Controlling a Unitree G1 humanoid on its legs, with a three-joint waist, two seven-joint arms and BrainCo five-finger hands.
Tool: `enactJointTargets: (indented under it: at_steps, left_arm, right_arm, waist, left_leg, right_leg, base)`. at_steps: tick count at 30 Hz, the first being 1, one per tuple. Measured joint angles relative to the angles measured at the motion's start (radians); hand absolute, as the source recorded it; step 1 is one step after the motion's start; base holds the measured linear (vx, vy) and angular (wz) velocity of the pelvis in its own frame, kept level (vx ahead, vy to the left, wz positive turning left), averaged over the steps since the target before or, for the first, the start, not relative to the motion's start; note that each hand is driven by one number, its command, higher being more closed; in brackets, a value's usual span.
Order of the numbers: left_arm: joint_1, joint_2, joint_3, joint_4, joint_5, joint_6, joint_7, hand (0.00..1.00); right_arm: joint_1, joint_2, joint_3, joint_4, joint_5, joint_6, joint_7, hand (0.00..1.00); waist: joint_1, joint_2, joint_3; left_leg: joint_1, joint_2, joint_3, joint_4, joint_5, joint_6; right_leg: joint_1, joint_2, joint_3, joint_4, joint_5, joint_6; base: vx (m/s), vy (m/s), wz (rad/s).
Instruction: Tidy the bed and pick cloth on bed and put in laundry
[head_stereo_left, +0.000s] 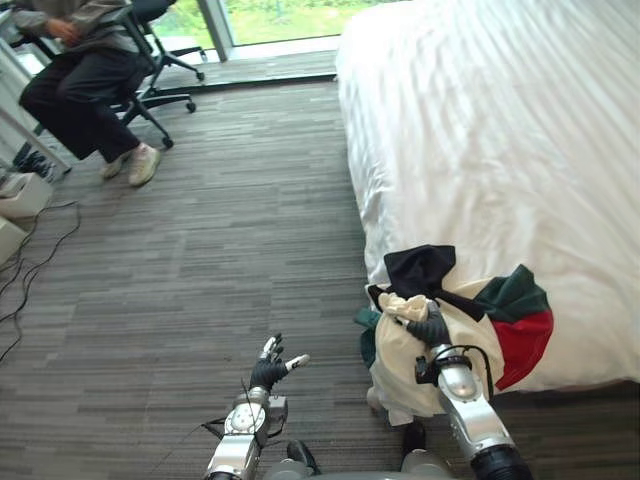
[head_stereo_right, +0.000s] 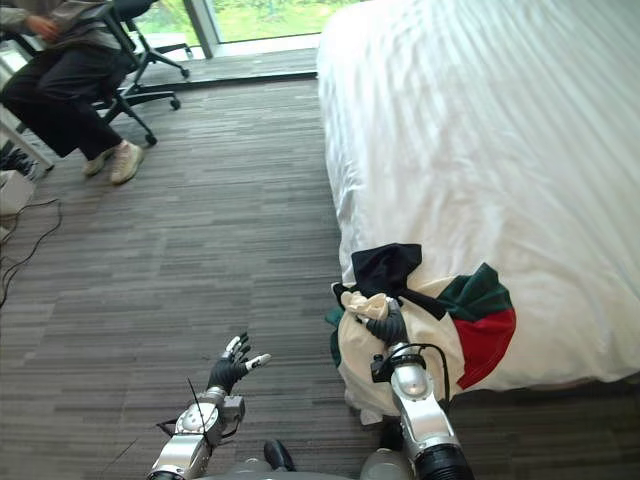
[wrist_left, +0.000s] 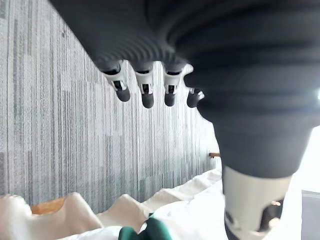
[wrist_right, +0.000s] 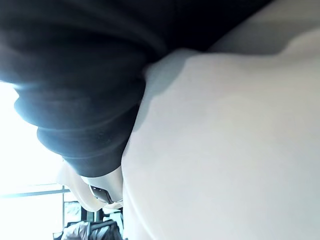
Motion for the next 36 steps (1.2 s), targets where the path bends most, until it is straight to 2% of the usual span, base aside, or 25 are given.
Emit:
enactJointTargets:
  at_steps: [1, 2, 3, 5, 8, 11, 12, 13, 14, 15, 16, 18, 20, 23, 24, 25, 26, 27, 28, 29, 30, 31, 33, 35, 36]
  left_arm:
    - [0.008, 0.0, 0.012, 0.0, -0.007, 0.0, 0.002, 0.0]
    - [0.015, 0.0, 0.026, 0.0, -0.016, 0.0, 0.011, 0.0]
    - [0.016, 0.0, 0.029, 0.0, -0.028, 0.0, 0.013, 0.0]
    - [0.031, 0.002, 0.052, -0.026, -0.047, -0.001, 0.013, 0.0]
    - [0.047, 0.03, 0.063, -0.039, -0.085, -0.013, 0.012, 0.0]
    - [0.062, 0.041, 0.063, -0.039, -0.096, -0.015, 0.007, 0.0]
    - [0.063, 0.05, 0.063, -0.044, -0.097, -0.015, 0.005, 0.0]
    - [0.066, 0.053, 0.063, -0.067, -0.098, -0.013, 0.004, 0.0]
    - [0.068, 0.059, 0.055, -0.118, -0.102, -0.016, 0.004, 0.0]
    - [0.064, 0.067, 0.056, -0.139, -0.104, -0.018, 0.004, 0.0]
    - [0.045, 0.079, 0.053, -0.159, -0.118, -0.021, 0.006, 0.0]
    - [0.026, 0.078, 0.044, -0.171, -0.146, -0.022, 0.005, 0.0]
    - [0.025, 0.071, 0.028, -0.175, -0.167, -0.031, -0.002, 0.0]
    - [0.02, 0.05, 0.013, -0.175, -0.184, -0.037, -0.013, 0.0]
    - [0.021, 0.055, 0.012, -0.177, -0.184, -0.039, -0.014, 0.0]
    - [0.021, 0.055, 0.008, -0.174, -0.184, -0.039, -0.014, 0.0]
    - [0.028, 0.038, -0.011, -0.18, -0.184, -0.04, -0.014, 0.0]
    - [0.047, 0.024, -0.046, -0.183, -0.183, -0.042, -0.015, 0.0]
    - [0.059, 0.021, -0.053, -0.188, -0.183, -0.043, -0.017, 0.0]
    - [0.066, -0.019, -0.051, -0.195, -0.178, -0.048, -0.032, 0.0]
    - [0.065, -0.025, -0.043, -0.198, -0.177, -0.055, -0.033, 0.0]
    - [0.041, -0.03, -0.041, -0.193, -0.175, -0.068, -0.039, 0.0]
    - [0.033, -0.056, -0.065, -0.188, -0.175, -0.062, -0.047, 0.0]
    - [0.061, -0.07, -0.066, -0.194, -0.176, -0.064, -0.056, 0.0]
    - [0.064, -0.069, -0.063, -0.194, -0.177, -0.065, -0.056, 0.0]
  right_arm:
    - [0.003, 0.0, 0.001, -0.003, 0.017, -0.001, 0.001, 1.0]
    - [0.006, -0.01, -0.003, -0.011, 0.047, -0.012, 0.002, 1.0]
    - [0.004, -0.026, -0.004, -0.017, 0.064, -0.019, 0.002, 1.0]
    - [0.002, -0.035, -0.003, -0.061, 0.092, -0.022, 0.008, 1.0]
    - [0.008, -0.017, -0.006, -0.151, 0.135, -0.029, 0.027, 1.0]
    - [0.006, 0.012, -0.011, -0.193, 0.152, -0.03, 0.038, 1.0]
    - [0.006, 0.028, -0.011, -0.199, 0.151, -0.03, 0.041, 1.0]
    - [0.008, 0.033, -0.011, -0.205, 0.151, -0.031, 0.044, 1.0]
    - [0.009, 0.042, -0.015, -0.206, 0.152, -0.041, 0.05, 1.0]
    - [0.008, 0.048, -0.011, -0.207, 0.152, -0.047, 0.054, 1.0]
    - [0.024, 0.064, -0.006, -0.226, 0.154, -0.048, 0.057, 1.0]
    - [0.051, 0.068, -0.005, -0.249, 0.177, -0.068, 0.057, 1.0]
    - [0.083, 0.067, -0.01, -0.25, 0.182, -0.074, 0.056, 1.0]
    - [0.134, 0.059, -0.011, -0.24, 0.188, -0.059, 0.077, 1.0]
    - [0.134, 0.062, -0.011, -0.24, 0.188, -0.056, 0.078, 1.0]
    - [0.135, 0.07, -0.014, -0.236, 0.188, -0.053, 0.08, 1.0]
    - [0.154, 0.062, -0.038, -0.245, 0.189, -0.053, 0.08, 1.0]
    - [0.161, 0.054, -0.066, -0.23, 0.19, -0.046, 0.076, 1.0]
    - [0.168, 0.057, -0.067, -0.229, 0.19, -0.039, 0.076, 1.0]
    - [0.164, 0.044, -0.064, -0.236, 0.189, -0.047, 0.08, 1.0]
    - [0.163, 0.047, -0.052, -0.242, 0.189, -0.051, 0.081, 1.0]
    - [0.151, 0.055, -0.045, -0.242, 0.189, -0.063, 0.083, 1.0]
    - [0.158, 0.05, -0.046, -0.231, 0.186, -0.061, 0.078, 1.0]
    - [0.176, 0.034, -0.046, -0.232, 0.17, -0.064, 0.075, 1.0]
    - [0.171, 0.027, -0.049, -0.232, 0.168, -0.064, 0.074, 1.0]
  waist:
    - [-0.004, -0.005, -0.002]
    - [-0.008, -0.015, 0.0]
    - [-0.002, -0.013, -0.003]
    - [0.011, -0.016, -0.01]
    - [0.024, -0.053, -0.032]
    - [0.028, -0.095, -0.055]
    - [0.029, -0.109, -0.055]
    - [0.025, -0.107, -0.054]
    - [0.02, -0.099, -0.048]
    - [0.017, -0.101, -0.047]
    - [0.005, -0.099, -0.046]
    - [-0.022, -0.103, -0.045]
    - [-0.043, -0.098, -0.04]
    - [-0.059, -0.084, 0.018]
    - [-0.061, -0.108, 0.015]
    - [-0.072, -0.115, 0.021]
    - [-0.085, -0.103, 0.028]
    - [-0.06, -0.074, 0.03]
    - [-0.054, -0.063, 0.024]
    - [-0.054, -0.023, 0.034]
    - [-0.051, -0.043, 0.027]
    - [-0.06, -0.056, 0.057]
    - [-0.066, -0.049, 0.075]
    - [-0.056, -0.04, 0.066]
    - [-0.053, -0.031, 0.062]
  left_leg:
    - [0.006, 0.019, 0.102, 0.023, -0.001, 0.003]
    - [0.007, 0.07, 0.274, 0.1, 0.0, 0.005]
    - [-0.008, 0.106, 0.339, 0.167, 0.0, 0.009]
    - [-0.057, 0.107, 0.317, 0.225, -0.014, 0.03]
    - [-0.102, 0.045, 0.207, 0.186, -0.013, 0.043]
    - [-0.107, -0.027, 0.114, 0.162, -0.017, 0.071]
    - [-0.103, -0.053, 0.065, 0.164, -0.029, 0.088]
    - [-0.096, -0.062, 0.015, 0.162, -0.037, 0.1]
    - [-0.095, -0.061, -0.063, 0.154, -0.042, 0.108]
    - [-0.096, -0.061, -0.102, 0.15, -0.043, 0.109]
    - [-0.095, -0.067, -0.213, 0.142, -0.041, 0.111]
    - [-0.09, -0.105, -0.359, 0.131, -0.039, 0.117]
    - [-0.089, -0.145, -0.502, 0.116, -0.042, 0.128]
    - [-0.101, -0.178, -0.687, 0.116, -0.056, 0.135]
    - [-0.101, -0.186, -0.678, 0.101, -0.057, 0.136]
    - [-0.113, -0.189, -0.626, 0.143, -0.05, 0.118]
    - [-0.146, -0.164, -0.563, 0.21, -0.05, 0.111]
    - [-0.133, -0.159, -0.581, 0.173, -0.015, 0.05]
    - [-0.13, -0.162, -0.575, 0.161, 0.013, 0.068]
    - [-0.144, -0.106, -0.592, 0.169, -0.003, 0.055]
    - [-0.164, -0.115, -0.569, 0.193, -0.027, 0.042]
    - [-0.205, -0.104, -0.531, 0.311, -0.077, 0.051]
    - [-0.258, -0.04, -0.405, 0.471, -0.105, 0.058]
    - [-0.23, 0.053, -0.061, 0.573, -0.134, 0.09]
    - [-0.215, 0.068, 0.019, 0.569, -0.155, 0.098]
  right_leg:
    - [0.012, -0.008, -0.032, 0.002, -0.004, 0.005]
    - [0.036, -0.025, -0.095, 0.015, -0.013, 0.014]
    - [0.043, -0.037, -0.139, 0.039, -0.024, 0.018]
    - [0.044, -0.064, -0.202, 0.09, -0.034, 0.024]
    - [0.076, -0.11, -0.317, 0.151, -0.033, 0.024]
    - [0.093, -0.212, -0.365, 0.349, -0.03, 0.019]
    - [0.09, -0.265, -0.35, 0.48, -0.002, -0.022]
    - [0.055, -0.297, -0.291, 0.603, 0.049, -0.113]
    - [-0.027, -0.294, -0.112, 0.753, -0.02, -0.147]
    - [-0.066, -0.254, -0.015, 0.794, -0.105, -0.096]
    - [-0.119, -0.145, 0.121, 0.815, -0.219, -0.067]
    - [-0.156, -0.079, 0.167, 0.77, -0.297, -0.076]
    - [-0.213, -0.023, 0.234, 0.698, -0.334, -0.101]
    - [-0.265, 0.106, 0.541, 0.468, -0.33, -0.106]
    - [-0.265, 0.11, 0.609, 0.416, -0.318, -0.085]
    - [-0.256, 0.112, 0.62, 0.422, -0.296, -0.086]
    - [-0.237, 0.13, 0.611, 0.42, -0.281, -0.087]
    - [-0.22, 0.132, 0.551, 0.473, -0.268, -0.076]
    - [-0.229, 0.137, 0.532, 0.517, -0.269, -0.07]
    - [-0.331, 0.152, 0.549, 0.687, -0.312, -0.105]
    - [-0.325, 0.127, 0.583, 0.607, -0.315, -0.137]
    - [-0.248, 0.042, 0.553, 0.448, -0.23, -0.02]
    - [-0.158, 0.028, 0.435, 0.384, -0.223, -0.017]
    - [-0.066, -0.004, 0.305, 0.327, -0.24, -0.008]
    - [-0.057, -0.009, 0.279, 0.327, -0.245, -0.002]
  base:
    - [0.02, 0.102, 1.51]
    - [0.07, 0.117, 1.52]
    - [0.06, 0.146, 1.69]
    - [0.0, 0.128, 1.25]
    - [0.0, 0.16, 1.3]
    - [0.14, 0.189, 1.44]
    - [0.17, 0.141, 1.41]
    - [0.26, 0.16, 1.81]
    - [0.23, 0.072, 1.59]
    - [0.35, -0.005, 2.17]
    - [0.29, -0.07, 1.97]
    - [0.28, -0.065, 2.28]
    - [0.21, -0.103, 2.45]
    - [0.12, -0.22, 2.53]
    - [0.19, -0.241, 2.33]
    - [0.22, -0.21, 2.23]
    - [0.33, -0.28, 2.64]
    - [0.22, -0.219, 2.06]
    - [0.16, -0.305, 2.02]
    - [0.03, -0.195, 1.34]
    - [0.05, -0.232, 1.93]
    - [0.07, -0.148, 1.81]
    - [0.08, -0.144, 1.86]
    - [0.07, -0.024, 1.58]
    - [0.13, 0.143, 1.35]
